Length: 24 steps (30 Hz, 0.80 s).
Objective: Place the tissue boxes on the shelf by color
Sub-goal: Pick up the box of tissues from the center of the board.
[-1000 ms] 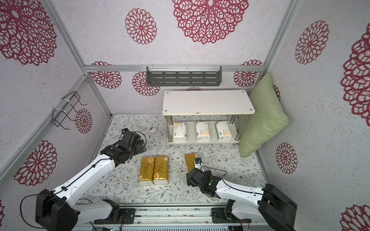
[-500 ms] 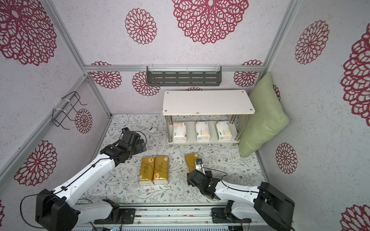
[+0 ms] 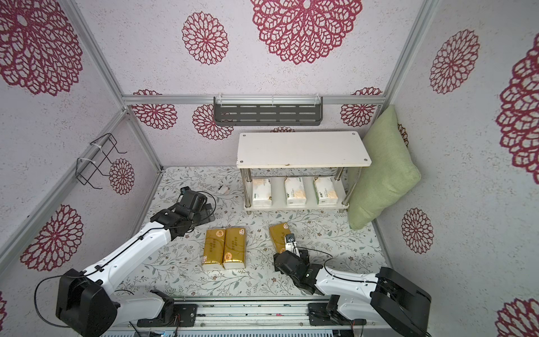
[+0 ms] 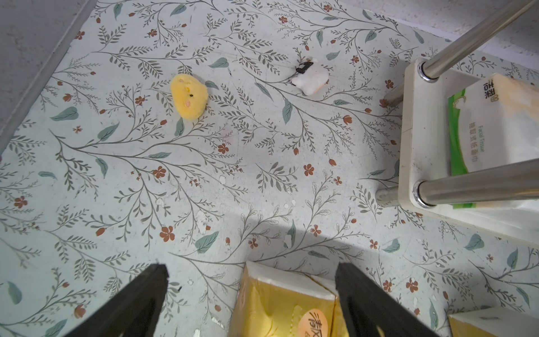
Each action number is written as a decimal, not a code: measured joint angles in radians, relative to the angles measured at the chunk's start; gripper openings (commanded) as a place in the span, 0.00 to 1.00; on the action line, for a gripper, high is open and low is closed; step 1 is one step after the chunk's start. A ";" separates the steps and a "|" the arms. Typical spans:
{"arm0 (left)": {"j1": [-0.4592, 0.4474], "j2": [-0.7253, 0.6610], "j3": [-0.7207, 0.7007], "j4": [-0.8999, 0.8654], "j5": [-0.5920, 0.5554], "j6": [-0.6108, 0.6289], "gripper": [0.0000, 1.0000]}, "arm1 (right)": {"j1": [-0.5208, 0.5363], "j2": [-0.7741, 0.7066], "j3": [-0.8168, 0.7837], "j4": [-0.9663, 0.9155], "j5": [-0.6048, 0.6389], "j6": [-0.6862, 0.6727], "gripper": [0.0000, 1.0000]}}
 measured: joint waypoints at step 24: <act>0.000 0.000 0.000 0.000 0.000 -0.001 0.97 | 0.000 -0.013 -0.030 0.085 -0.053 -0.089 0.80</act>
